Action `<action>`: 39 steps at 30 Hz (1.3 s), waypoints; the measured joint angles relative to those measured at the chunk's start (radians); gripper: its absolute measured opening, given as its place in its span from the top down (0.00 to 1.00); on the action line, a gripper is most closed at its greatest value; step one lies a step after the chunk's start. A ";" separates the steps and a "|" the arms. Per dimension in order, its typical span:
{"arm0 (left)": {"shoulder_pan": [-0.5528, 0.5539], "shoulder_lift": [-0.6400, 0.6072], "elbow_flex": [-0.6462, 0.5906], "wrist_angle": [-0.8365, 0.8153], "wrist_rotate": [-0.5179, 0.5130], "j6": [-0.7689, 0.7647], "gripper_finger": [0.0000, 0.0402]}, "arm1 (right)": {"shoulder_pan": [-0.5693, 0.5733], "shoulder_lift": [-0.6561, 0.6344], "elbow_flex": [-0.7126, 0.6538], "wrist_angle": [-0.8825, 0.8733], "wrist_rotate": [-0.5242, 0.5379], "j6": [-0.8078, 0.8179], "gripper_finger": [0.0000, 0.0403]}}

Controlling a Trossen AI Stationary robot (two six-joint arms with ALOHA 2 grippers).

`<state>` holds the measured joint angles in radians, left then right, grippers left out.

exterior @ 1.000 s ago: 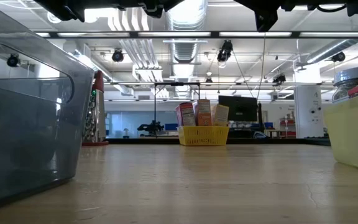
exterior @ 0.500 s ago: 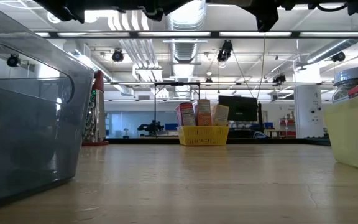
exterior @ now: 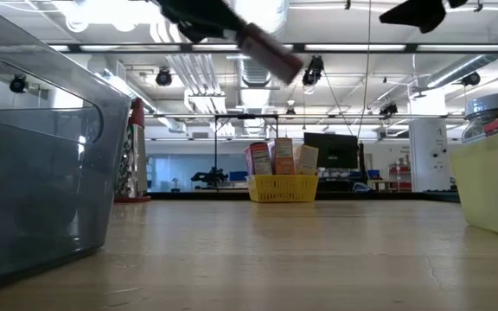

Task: Pick & Place Kitchen Items
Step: Put the red food coloring bottle into the black bin

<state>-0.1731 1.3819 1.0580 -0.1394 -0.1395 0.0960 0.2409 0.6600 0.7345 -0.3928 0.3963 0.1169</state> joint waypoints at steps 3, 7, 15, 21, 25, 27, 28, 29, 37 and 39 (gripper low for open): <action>-0.005 -0.001 0.107 -0.287 0.012 -0.076 0.68 | 0.000 -0.055 0.018 -0.080 0.000 -0.031 0.12; -0.018 0.000 0.239 -0.566 0.059 -0.152 0.68 | 0.000 -0.116 0.024 -0.078 0.000 -0.040 0.10; -0.069 0.000 0.391 -0.839 0.101 -0.293 0.68 | 0.000 -0.186 0.030 -0.135 -0.001 -0.127 0.15; -0.108 0.004 0.394 -0.858 0.144 -0.424 0.68 | 0.001 -0.253 0.031 -0.367 0.172 -0.008 0.20; -0.139 0.011 0.393 -0.858 0.174 -0.451 0.68 | 0.000 -0.291 0.031 -0.489 0.213 0.115 0.23; -0.152 0.010 0.393 -0.856 0.178 -0.467 0.68 | 0.001 -0.304 0.031 -0.517 0.209 0.114 0.25; -0.159 0.009 0.393 -0.857 0.179 -0.475 0.68 | 0.001 -0.308 0.031 -0.526 0.209 0.100 0.26; -0.165 0.009 0.393 -0.857 0.179 -0.484 0.68 | 0.000 -0.312 0.031 -0.529 0.209 0.083 0.26; -0.211 0.047 0.418 -0.856 0.178 -0.445 0.68 | 0.001 -0.309 0.031 -0.524 0.209 -0.052 0.32; -0.224 0.065 0.430 -0.858 0.177 -0.429 0.68 | 0.001 -0.308 0.031 -0.524 0.207 -0.074 0.34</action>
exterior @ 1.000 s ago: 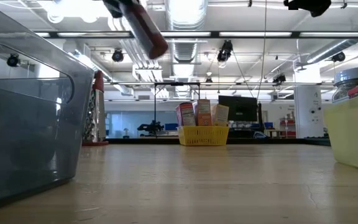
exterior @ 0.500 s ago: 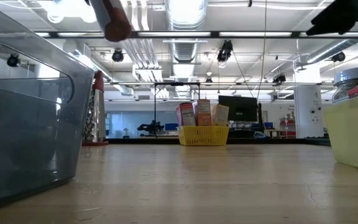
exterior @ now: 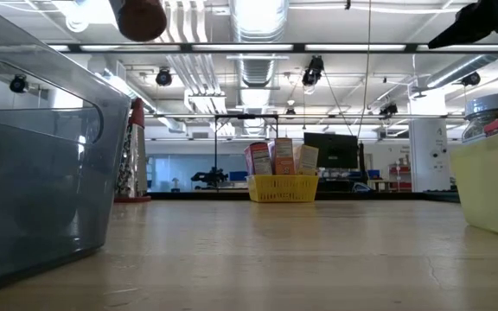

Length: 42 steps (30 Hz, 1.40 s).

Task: Pick & Place Kitchen Items
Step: Put the red food coloring bottle into the black bin

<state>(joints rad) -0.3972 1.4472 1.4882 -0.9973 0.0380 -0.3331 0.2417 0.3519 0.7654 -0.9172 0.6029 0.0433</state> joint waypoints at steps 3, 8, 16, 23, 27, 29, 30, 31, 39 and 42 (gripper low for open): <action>-0.024 0.033 0.027 -0.025 -0.001 -0.006 0.69 | 0.000 0.000 0.000 0.000 0.000 -0.017 0.36; -0.066 0.080 0.083 -0.132 -0.005 -0.012 0.69 | 0.000 0.003 0.000 0.001 0.000 -0.021 0.40; -0.085 0.148 0.146 -0.185 -0.015 -0.009 0.69 | 0.000 0.003 0.000 0.001 0.000 -0.020 0.44; -0.084 0.217 0.186 -0.216 -0.013 0.037 0.69 | 0.000 0.003 0.000 0.001 0.000 -0.019 0.45; -0.084 0.252 0.201 -0.217 0.005 0.038 0.69 | 0.000 0.003 0.000 0.001 0.000 -0.018 0.42; -0.085 0.268 0.214 -0.216 0.014 0.039 0.69 | 0.000 0.003 0.000 0.001 0.000 -0.020 0.41; -0.087 0.274 0.220 -0.215 0.020 0.039 0.69 | 0.000 0.003 0.000 0.001 0.000 -0.019 0.40; -0.087 0.276 0.226 -0.216 0.028 0.039 0.69 | 0.000 0.003 0.000 0.001 0.000 -0.018 0.39; -0.102 0.272 0.219 -0.219 0.069 0.035 0.69 | 0.000 0.003 0.000 0.001 0.000 -0.019 0.32; -0.102 0.272 0.199 -0.219 0.069 0.015 0.69 | 0.000 0.003 0.000 0.001 0.000 -0.020 0.29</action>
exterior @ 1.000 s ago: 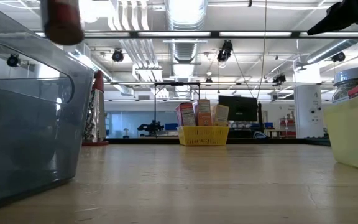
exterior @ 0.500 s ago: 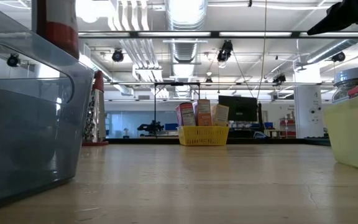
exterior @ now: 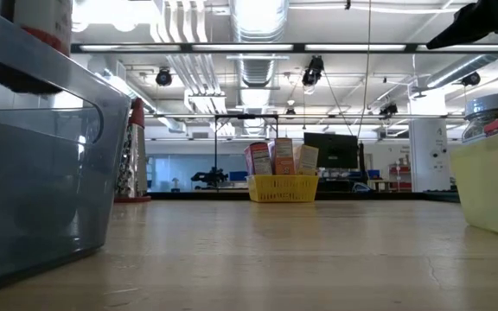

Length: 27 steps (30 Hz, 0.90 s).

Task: Pick & Place Kitchen Items
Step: Put the red food coloring bottle into the black bin

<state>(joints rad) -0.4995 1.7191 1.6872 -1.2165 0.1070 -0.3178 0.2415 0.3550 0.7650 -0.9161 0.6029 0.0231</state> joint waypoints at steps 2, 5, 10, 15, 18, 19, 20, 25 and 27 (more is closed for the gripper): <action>0.000 0.000 -0.010 -0.001 -0.002 -0.006 0.69 | 0.000 0.000 0.000 0.000 0.000 0.001 0.27; 0.000 0.000 -0.021 0.005 -0.003 -0.007 0.69 | 0.000 0.000 0.000 0.000 0.000 0.000 0.24; 0.000 0.000 -0.046 0.019 -0.003 -0.034 0.69 | 0.000 0.000 0.000 0.000 0.000 0.001 0.20; -0.009 0.000 -0.075 0.024 -0.020 -0.078 0.69 | 0.000 0.000 0.000 0.000 0.000 0.002 0.15; -0.022 0.000 -0.082 0.029 -0.035 -0.096 0.69 | 0.000 0.000 0.000 0.000 0.000 0.000 0.12; -0.027 0.000 -0.083 0.029 -0.042 -0.104 0.69 | 0.000 0.000 0.000 0.000 0.000 0.002 0.12; -0.033 0.000 -0.085 0.029 -0.051 -0.112 0.69 | 0.000 0.000 0.000 0.000 0.000 0.002 0.11; -0.063 0.000 -0.094 0.030 -0.090 -0.165 0.69 | 0.000 0.000 0.000 0.000 0.000 0.001 0.10; -0.071 -0.001 -0.106 0.030 -0.092 -0.181 0.69 | 0.000 0.000 0.000 0.000 0.000 0.000 0.10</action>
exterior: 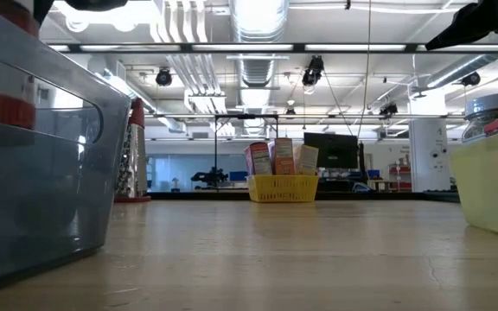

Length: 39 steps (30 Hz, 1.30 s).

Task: Pick & Place Kitchen Items
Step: Put the red food coloring bottle into the black bin

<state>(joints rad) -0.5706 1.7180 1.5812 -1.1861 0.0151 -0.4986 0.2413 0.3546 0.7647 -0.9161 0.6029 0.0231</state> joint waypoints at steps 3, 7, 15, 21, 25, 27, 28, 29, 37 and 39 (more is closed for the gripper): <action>-0.008 0.000 -0.022 0.004 -0.002 -0.016 0.69 | 0.000 0.000 0.000 0.000 0.000 0.001 0.10; -0.011 0.000 -0.054 0.008 -0.002 -0.037 0.69 | 0.000 0.000 0.000 0.000 0.000 0.001 0.10; -0.018 -0.001 -0.082 0.010 -0.009 -0.034 0.69 | 0.000 0.000 0.000 0.000 0.000 0.002 0.12; -0.038 -0.001 -0.084 0.021 -0.010 -0.024 0.69 | 0.000 0.000 0.000 0.000 0.000 0.001 0.16; -0.051 -0.002 -0.098 0.033 -0.010 -0.022 0.69 | 0.000 0.000 0.000 0.000 0.000 0.001 0.20; -0.055 -0.002 -0.113 0.040 -0.009 -0.023 0.69 | 0.000 0.000 0.000 0.000 0.000 0.000 0.21; -0.055 -0.002 -0.121 0.046 -0.010 -0.023 0.69 | 0.000 0.000 0.000 0.000 0.000 0.002 0.22; -0.056 -0.002 -0.129 0.053 -0.010 -0.023 0.69 | 0.000 0.000 0.000 0.000 0.000 0.002 0.23; -0.057 -0.002 -0.168 0.080 -0.010 0.001 0.69 | 0.000 0.000 0.000 0.000 0.000 0.002 0.29; -0.057 -0.002 -0.178 0.095 -0.014 0.008 0.69 | 0.000 0.000 0.000 0.000 0.000 0.000 0.30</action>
<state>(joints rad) -0.6277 1.7161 1.4029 -1.0908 0.0013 -0.4909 0.2414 0.3546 0.7647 -0.9159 0.6029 0.0232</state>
